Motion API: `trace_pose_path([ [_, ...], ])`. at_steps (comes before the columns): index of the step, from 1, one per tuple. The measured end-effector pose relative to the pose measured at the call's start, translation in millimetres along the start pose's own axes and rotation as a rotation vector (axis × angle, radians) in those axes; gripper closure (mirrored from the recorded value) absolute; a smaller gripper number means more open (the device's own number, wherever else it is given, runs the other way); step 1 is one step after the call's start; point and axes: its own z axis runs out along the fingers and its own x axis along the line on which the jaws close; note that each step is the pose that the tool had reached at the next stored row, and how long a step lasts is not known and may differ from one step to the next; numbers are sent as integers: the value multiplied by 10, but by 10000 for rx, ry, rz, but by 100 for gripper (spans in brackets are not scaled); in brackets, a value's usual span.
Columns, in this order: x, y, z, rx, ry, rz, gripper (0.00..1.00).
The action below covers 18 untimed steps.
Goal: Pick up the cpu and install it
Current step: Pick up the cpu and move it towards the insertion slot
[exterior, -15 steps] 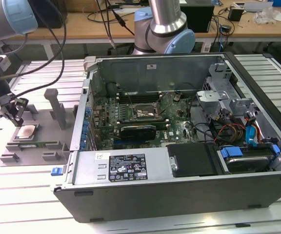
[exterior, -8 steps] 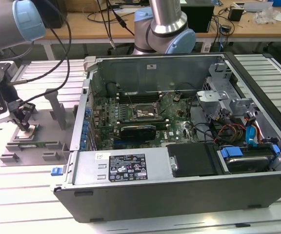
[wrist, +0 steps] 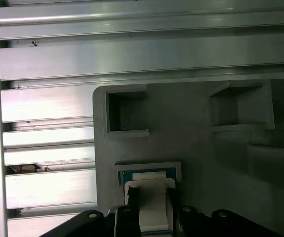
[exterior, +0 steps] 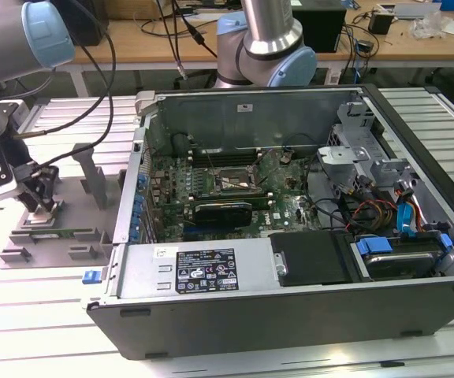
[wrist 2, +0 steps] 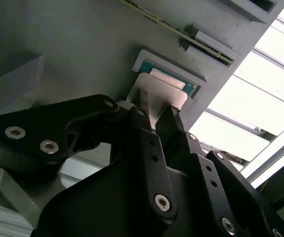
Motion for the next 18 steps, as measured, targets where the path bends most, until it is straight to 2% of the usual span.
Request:
trace_pose_path([
  [2, 0, 0, 0, -1, 0, 0, 52],
  [3, 0, 0, 0, 0, 0, 0, 52],
  [4, 0, 0, 0, -1, 0, 0, 45],
  [15, 0, 0, 1, -1, 0, 0, 45],
  [17, 0, 0, 2, 0, 1, 0, 44],
  [18, 0, 0, 2, 0, 0, 0, 38],
])
